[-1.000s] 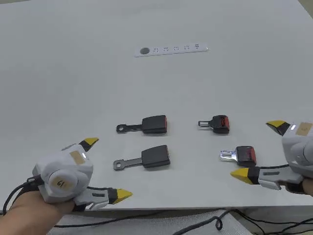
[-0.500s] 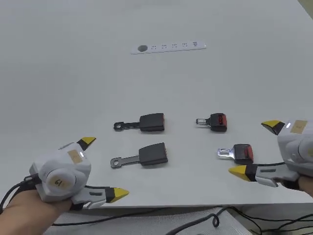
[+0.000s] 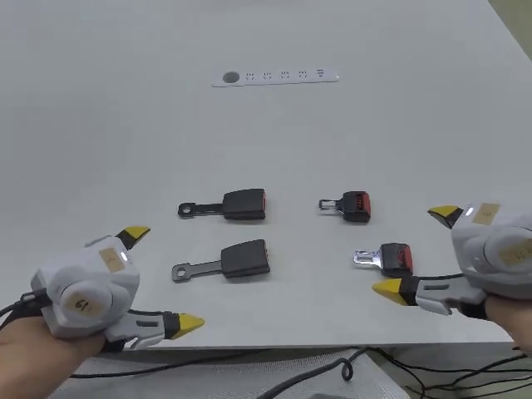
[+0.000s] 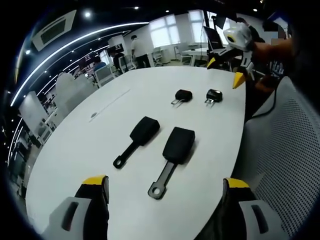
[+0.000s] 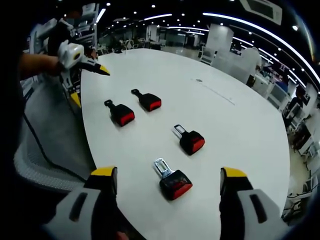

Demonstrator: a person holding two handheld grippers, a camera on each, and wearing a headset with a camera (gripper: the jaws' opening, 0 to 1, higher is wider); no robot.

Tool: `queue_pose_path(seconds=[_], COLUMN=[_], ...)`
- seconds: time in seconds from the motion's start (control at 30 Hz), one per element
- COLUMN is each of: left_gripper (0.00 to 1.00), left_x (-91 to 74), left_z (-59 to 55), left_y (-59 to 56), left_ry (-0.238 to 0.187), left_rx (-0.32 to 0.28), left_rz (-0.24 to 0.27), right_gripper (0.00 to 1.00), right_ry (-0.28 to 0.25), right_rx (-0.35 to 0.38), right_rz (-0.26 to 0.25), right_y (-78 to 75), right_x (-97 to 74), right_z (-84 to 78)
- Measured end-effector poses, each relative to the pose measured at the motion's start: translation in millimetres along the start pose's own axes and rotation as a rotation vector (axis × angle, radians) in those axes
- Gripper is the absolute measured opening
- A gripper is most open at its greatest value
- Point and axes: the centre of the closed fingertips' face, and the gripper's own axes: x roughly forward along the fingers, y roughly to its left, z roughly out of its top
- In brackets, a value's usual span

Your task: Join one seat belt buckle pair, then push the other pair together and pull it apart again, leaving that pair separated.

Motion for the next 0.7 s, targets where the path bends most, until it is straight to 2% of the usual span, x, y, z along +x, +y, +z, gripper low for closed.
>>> queue_pose_path(seconds=[0.4, 0.7], left_gripper=[0.92, 0.89], left_x=[0.3, 0.2], left_z=[0.0, 0.5], left_y=[-1.9, 1.7], left_ry=[0.009, 0.020], left_rx=[-0.006, -0.005], left_rz=[-0.007, 0.002], right_gripper=[0.83, 0.83], right_ry=[-0.007, -0.002], right_rx=[0.004, -0.013], right_rz=[0.003, 0.005], right_y=[0.5, 1.7], right_x=[0.4, 1.3], right_z=[0.0, 1.7])
